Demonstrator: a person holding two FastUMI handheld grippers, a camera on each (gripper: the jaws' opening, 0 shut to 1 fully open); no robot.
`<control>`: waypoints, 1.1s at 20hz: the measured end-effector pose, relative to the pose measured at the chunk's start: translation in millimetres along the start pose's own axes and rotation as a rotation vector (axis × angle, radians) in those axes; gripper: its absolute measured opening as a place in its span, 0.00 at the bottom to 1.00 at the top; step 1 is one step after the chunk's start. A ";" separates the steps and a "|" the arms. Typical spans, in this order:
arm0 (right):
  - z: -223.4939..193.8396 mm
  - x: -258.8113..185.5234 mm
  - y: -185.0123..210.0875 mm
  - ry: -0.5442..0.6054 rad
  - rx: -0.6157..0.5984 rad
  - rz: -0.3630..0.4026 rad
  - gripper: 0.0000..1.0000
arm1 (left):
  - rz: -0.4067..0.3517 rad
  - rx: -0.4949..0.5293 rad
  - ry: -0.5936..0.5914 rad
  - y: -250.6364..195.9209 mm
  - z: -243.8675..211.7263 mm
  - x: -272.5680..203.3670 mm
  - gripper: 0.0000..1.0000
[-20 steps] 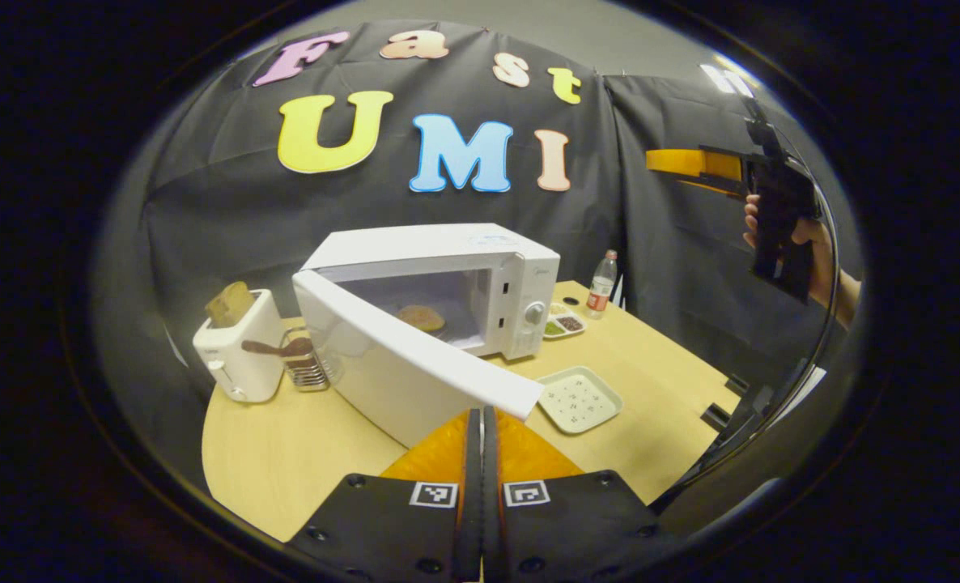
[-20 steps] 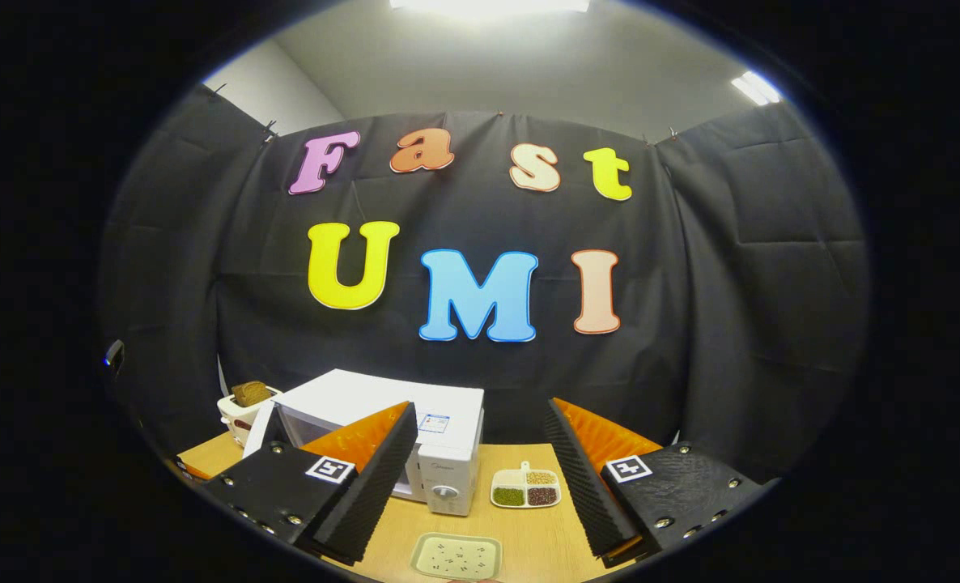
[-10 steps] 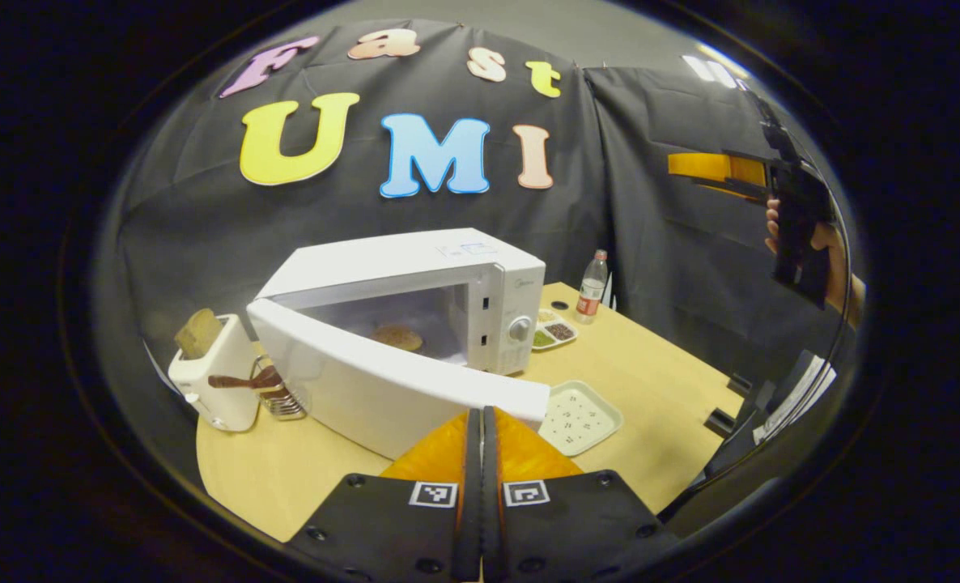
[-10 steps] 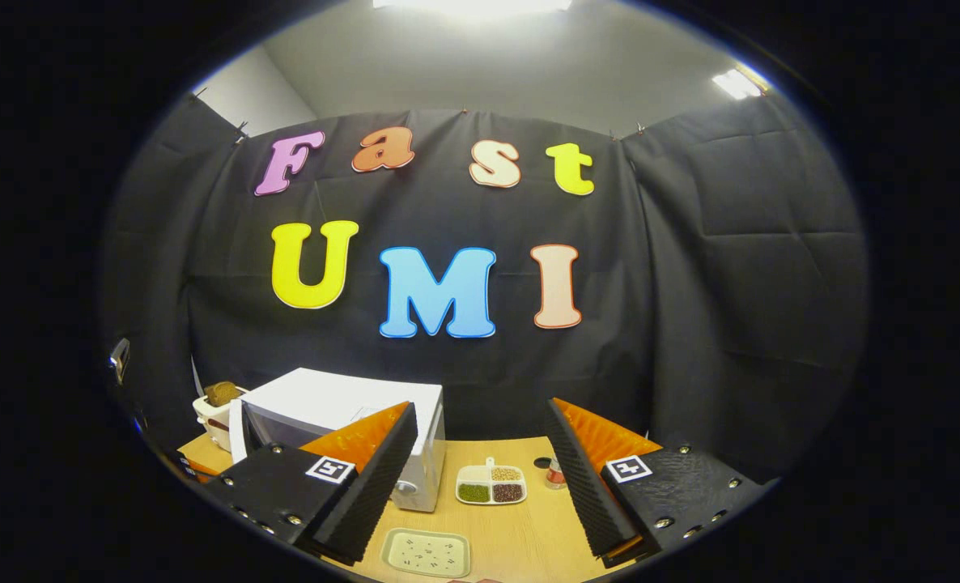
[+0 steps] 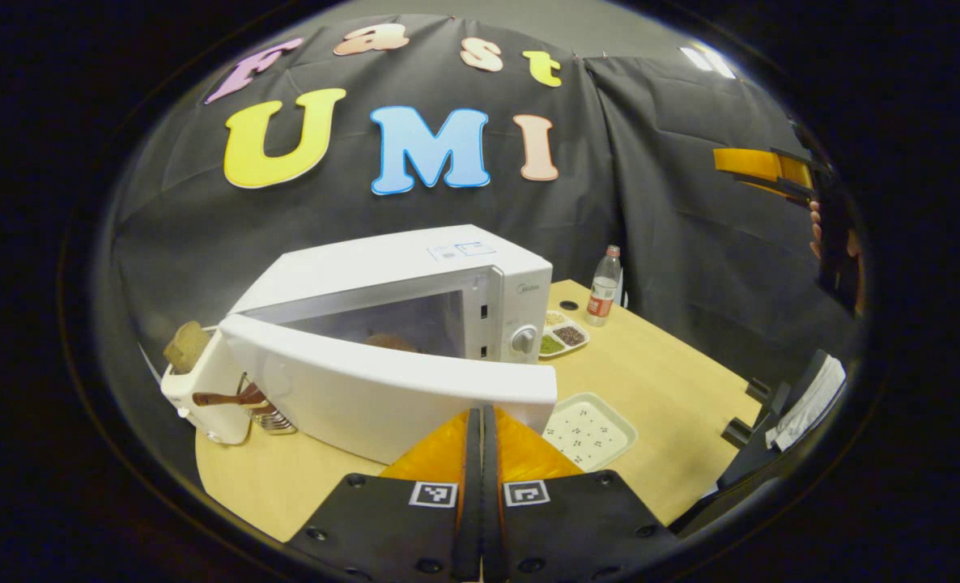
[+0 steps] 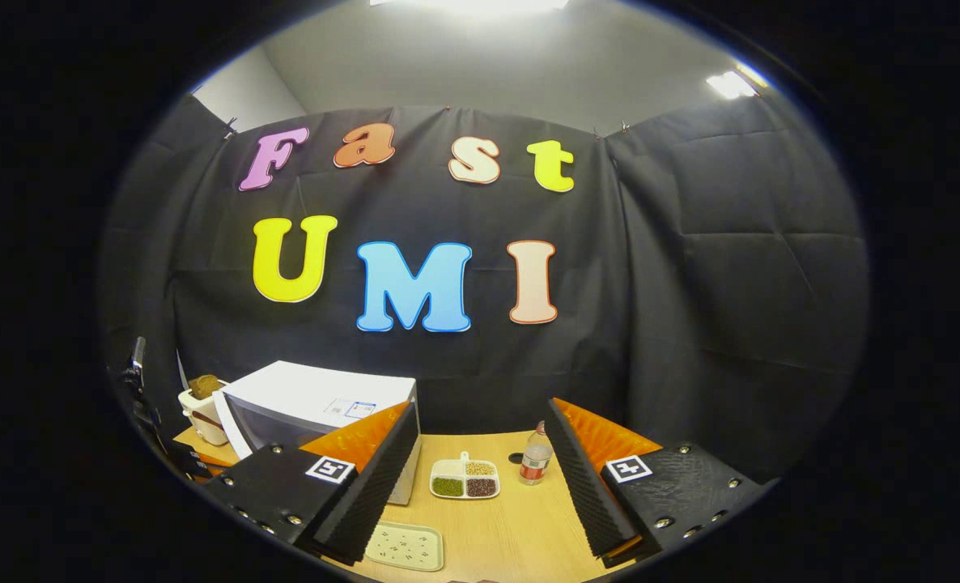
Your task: Open the microwave oven with the left hand, put the food in, and close the microwave oven.
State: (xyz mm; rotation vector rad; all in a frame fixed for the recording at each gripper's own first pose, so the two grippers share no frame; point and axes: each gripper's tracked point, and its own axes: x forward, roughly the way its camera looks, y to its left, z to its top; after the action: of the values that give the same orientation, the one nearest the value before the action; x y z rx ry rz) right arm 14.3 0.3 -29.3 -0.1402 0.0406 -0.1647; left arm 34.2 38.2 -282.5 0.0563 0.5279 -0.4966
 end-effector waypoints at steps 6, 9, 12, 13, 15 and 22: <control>-1.9 0.1 -13.7 0.005 0.011 -0.017 0.97 | 0.003 -0.008 0.000 -3.6 15.2 28.4 0.07; -4.1 1.7 -17.6 0.012 0.017 -0.020 0.97 | 0.026 -0.039 0.004 -0.4 22.5 42.6 0.07; -4.9 4.0 -21.6 0.016 0.024 -0.020 0.97 | 0.036 -0.060 0.000 -1.3 31.2 57.0 0.07; -3.8 5.2 -23.1 0.014 0.022 -0.020 0.97 | 0.034 -0.056 -0.001 -3.0 34.0 61.4 0.07; -1.9 5.3 -27.3 0.008 0.015 -0.023 0.97 | 0.038 -0.035 0.006 -3.8 36.8 67.1 0.07; -6.6 17.7 -33.6 0.021 0.031 -0.021 0.97 | 0.066 -0.050 0.025 -0.7 49.0 92.5 0.07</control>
State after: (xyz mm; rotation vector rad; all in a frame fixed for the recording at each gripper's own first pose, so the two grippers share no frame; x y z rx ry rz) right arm 26.0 -36.3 -31.5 -0.1084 0.0574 -0.1872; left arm 126.2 -11.8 -285.9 0.0317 0.5606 -0.4187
